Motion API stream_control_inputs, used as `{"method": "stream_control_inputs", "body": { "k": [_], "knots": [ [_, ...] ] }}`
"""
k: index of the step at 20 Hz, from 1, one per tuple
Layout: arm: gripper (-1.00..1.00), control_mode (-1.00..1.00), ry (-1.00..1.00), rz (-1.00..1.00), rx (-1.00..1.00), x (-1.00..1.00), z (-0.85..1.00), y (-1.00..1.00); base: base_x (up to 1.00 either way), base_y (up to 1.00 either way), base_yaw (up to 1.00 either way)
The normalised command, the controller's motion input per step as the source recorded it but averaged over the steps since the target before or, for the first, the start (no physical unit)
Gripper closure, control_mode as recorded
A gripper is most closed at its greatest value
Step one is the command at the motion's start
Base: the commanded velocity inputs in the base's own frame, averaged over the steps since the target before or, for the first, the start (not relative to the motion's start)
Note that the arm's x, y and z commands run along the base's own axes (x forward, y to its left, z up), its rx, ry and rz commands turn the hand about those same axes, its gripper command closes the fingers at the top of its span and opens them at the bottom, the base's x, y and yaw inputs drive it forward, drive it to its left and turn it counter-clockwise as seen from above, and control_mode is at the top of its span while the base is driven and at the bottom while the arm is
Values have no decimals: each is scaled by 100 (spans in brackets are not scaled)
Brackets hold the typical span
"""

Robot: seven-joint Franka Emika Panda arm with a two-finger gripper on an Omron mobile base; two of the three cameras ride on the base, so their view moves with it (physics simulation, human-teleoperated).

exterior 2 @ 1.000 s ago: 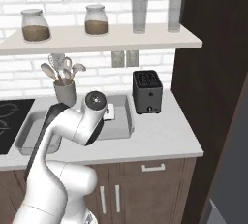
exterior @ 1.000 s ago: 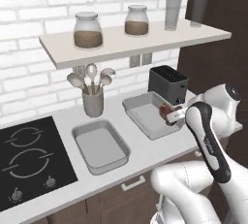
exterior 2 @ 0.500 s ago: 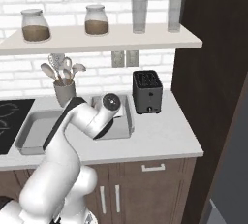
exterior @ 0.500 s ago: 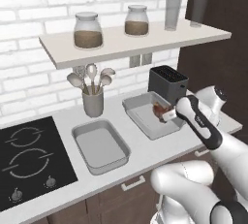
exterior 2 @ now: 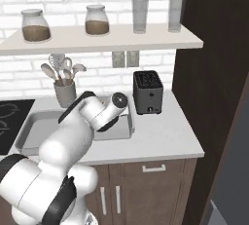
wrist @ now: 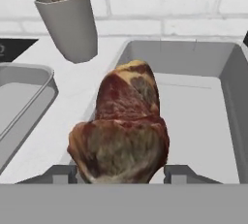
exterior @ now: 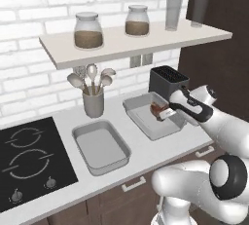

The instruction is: Place one lime and one steak in each tupperware on the nearby counter, to pack two identical lunches.

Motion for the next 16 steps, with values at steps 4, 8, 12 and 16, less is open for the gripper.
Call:
{"method": "stream_control_inputs", "body": {
  "k": [4,8,12,16],
  "knots": [
    [100,-100,1,1,0,44,-38,0,0,0,0],
    [100,-100,0,1,0,46,-35,0,0,0,0],
    [-100,-100,3,0,0,46,-18,0,0,0,0],
    [-100,-100,0,0,0,12,11,0,0,0,0]
  ]
}}
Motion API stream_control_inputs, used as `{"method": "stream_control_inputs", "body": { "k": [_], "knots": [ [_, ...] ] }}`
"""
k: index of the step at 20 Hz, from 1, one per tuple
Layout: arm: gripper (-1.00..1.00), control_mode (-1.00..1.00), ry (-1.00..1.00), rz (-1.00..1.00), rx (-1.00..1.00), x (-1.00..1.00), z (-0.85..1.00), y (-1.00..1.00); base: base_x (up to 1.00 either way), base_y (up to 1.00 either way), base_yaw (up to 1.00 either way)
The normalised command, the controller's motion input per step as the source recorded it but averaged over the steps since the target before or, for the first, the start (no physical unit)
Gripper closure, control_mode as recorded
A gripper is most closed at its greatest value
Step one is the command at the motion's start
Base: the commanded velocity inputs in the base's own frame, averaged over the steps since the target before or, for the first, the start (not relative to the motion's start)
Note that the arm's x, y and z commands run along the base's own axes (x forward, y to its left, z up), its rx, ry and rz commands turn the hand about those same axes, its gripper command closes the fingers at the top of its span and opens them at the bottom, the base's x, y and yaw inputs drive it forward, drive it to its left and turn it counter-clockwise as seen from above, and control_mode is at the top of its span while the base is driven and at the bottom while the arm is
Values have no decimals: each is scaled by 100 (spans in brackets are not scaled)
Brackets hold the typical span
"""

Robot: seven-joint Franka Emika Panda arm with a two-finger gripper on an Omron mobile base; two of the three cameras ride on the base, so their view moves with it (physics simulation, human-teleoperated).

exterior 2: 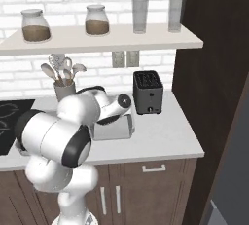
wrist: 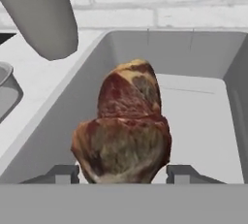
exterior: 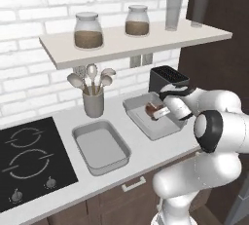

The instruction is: Place one lime and one steak in each tupperware on the nearby counter, to pack two identical lunches.

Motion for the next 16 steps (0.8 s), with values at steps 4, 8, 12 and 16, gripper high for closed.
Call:
{"method": "stream_control_inputs", "body": {
  "k": [4,8,12,16],
  "knots": [
    [-100,-100,0,0,0,0,37,3,0,0,0],
    [-100,-100,-2,0,-1,-11,49,15,0,0,0],
    [-100,-100,-11,0,-6,-90,75,3,0,0,0],
    [-100,-100,-5,-7,-15,-100,61,2,0,0,0]
  ]
}}
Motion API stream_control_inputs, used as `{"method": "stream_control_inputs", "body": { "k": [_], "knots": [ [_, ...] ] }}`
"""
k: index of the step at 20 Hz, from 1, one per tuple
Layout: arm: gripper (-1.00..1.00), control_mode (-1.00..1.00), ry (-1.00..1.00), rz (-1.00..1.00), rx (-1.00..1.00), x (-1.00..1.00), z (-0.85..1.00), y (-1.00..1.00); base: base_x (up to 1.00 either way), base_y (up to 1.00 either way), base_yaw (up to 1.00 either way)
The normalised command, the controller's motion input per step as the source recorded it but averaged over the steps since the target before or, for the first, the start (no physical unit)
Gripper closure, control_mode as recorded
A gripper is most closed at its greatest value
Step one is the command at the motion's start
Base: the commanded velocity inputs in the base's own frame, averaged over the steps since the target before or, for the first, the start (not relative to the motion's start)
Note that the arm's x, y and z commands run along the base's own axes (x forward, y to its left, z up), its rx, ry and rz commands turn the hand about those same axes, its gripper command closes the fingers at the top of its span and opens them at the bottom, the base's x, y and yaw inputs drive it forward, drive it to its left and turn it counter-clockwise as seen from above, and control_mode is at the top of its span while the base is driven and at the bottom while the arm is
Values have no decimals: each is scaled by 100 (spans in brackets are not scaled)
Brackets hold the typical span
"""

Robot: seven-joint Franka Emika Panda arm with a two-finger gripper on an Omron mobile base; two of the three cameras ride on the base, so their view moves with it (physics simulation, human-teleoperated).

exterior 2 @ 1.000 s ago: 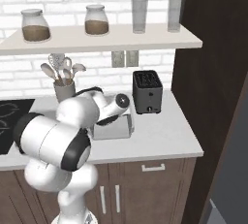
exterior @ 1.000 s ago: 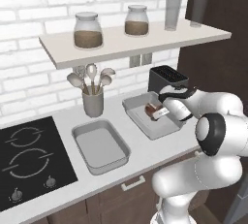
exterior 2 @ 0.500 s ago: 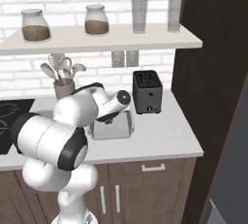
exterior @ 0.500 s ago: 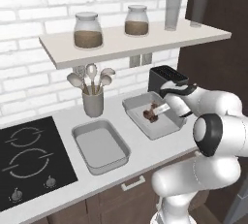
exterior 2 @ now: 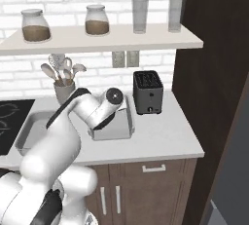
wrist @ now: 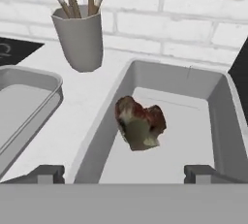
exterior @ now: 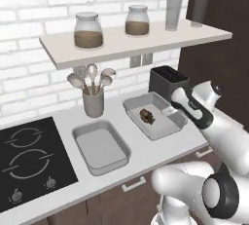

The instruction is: Place one lime and one steak in each tupperware on the nearby counter, to pack two identical lunches.

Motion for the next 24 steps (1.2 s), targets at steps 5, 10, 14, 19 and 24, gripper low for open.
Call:
{"method": "stream_control_inputs", "body": {
  "k": [5,10,14,19,24],
  "knots": [
    [-100,-100,-2,-26,-24,-100,58,23,0,0,0],
    [-100,-100,-17,-46,-12,-99,14,4,0,0,0],
    [-100,-100,-22,-35,-8,-94,15,10,0,0,0],
    [-100,-100,-19,-13,-7,-73,47,24,0,0,0],
    [-100,100,-13,-1,-4,-75,3,3,-20,0,0]
  ]
}}
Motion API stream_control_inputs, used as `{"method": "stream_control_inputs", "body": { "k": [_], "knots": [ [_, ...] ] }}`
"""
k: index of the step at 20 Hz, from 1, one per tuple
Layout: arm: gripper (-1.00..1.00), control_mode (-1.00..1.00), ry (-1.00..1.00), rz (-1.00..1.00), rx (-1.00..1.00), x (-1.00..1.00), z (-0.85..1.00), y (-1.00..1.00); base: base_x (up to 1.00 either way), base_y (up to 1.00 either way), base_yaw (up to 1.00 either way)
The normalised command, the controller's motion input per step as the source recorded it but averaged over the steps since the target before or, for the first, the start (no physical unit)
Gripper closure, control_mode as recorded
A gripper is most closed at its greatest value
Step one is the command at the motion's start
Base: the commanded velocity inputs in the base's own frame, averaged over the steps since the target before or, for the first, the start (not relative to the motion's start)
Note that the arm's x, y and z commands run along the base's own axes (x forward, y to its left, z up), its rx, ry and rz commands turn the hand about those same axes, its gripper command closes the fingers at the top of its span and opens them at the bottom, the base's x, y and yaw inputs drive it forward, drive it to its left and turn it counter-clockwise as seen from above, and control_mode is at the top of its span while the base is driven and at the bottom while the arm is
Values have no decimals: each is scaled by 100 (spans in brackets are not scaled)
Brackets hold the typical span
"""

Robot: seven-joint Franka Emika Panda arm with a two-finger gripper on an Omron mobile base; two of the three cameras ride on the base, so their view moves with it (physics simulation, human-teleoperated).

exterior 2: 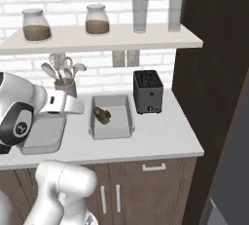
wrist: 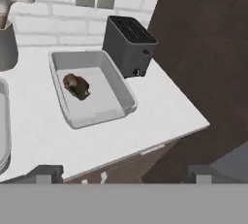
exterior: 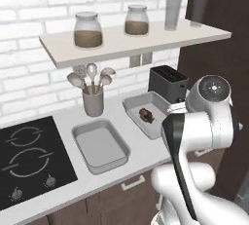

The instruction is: Place one lime and one steak in each tupperware on the nearby counter, to pack two identical lunches.

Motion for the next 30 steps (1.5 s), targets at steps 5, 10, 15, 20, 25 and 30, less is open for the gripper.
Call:
{"method": "stream_control_inputs", "body": {
  "k": [5,10,15,20,25,30],
  "knots": [
    [-100,100,0,0,0,0,0,0,-100,-13,0],
    [-100,100,0,0,0,0,0,0,-94,-87,-23],
    [-100,100,0,0,0,0,0,0,-55,-89,-41],
    [-100,100,0,0,0,0,0,0,-26,-86,-46],
    [-100,100,0,0,0,0,0,0,-1,-98,-47],
    [-100,100,0,0,0,0,0,0,1,-100,-48]
  ]
}}
